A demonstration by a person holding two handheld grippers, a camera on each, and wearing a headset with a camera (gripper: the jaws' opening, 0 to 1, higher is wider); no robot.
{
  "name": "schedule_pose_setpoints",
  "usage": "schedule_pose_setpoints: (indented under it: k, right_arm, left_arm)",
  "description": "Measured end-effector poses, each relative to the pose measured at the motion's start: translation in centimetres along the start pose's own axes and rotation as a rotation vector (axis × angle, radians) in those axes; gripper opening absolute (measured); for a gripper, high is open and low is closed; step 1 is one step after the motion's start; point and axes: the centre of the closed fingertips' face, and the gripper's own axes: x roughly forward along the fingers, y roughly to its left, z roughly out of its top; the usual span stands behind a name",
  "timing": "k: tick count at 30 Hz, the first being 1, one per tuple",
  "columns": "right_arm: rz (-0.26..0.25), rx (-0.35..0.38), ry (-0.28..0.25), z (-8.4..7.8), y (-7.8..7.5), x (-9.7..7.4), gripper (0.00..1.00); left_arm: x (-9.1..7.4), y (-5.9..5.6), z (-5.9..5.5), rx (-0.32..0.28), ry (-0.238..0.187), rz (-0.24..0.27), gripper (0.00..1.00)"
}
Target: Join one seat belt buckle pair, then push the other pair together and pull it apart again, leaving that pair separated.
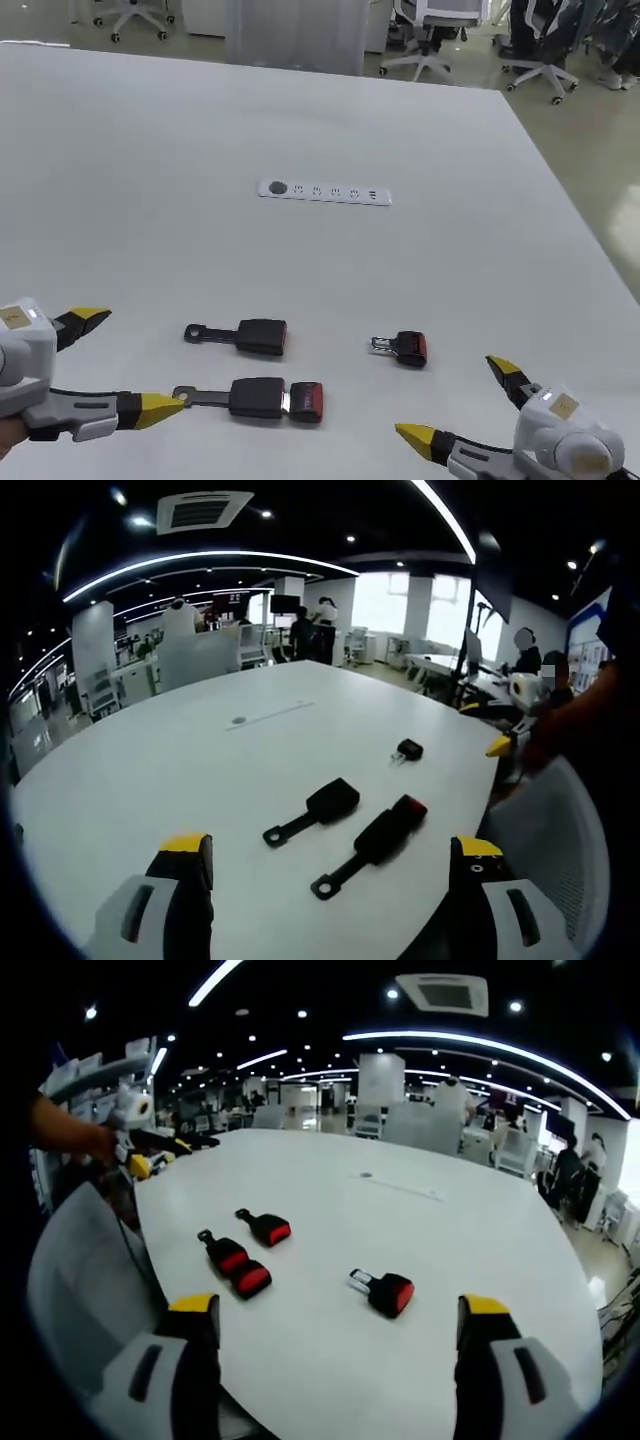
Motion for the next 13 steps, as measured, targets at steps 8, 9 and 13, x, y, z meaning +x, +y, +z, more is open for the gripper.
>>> schedule_pose_setpoints:
  k: [8,9,13]
  right_arm:
    - [0.009,-0.001,0.01,-0.5,1.2,-0.2,1.0]
    - [0.013,-0.002,0.011,-0.5,1.4,-0.2,1.0]
    - [0.019,-0.012,0.018,-0.5,1.9,-0.1,1.0]
  left_arm:
    - [0.0,-0.7,-0.2,0.005,-0.001,-0.014,1.0]
    - [0.0,-0.8,-0.2,0.004,-0.001,-0.013,1.0]
    - [0.0,-1.2,-0.6,0.009,0.004,-0.018,1.0]
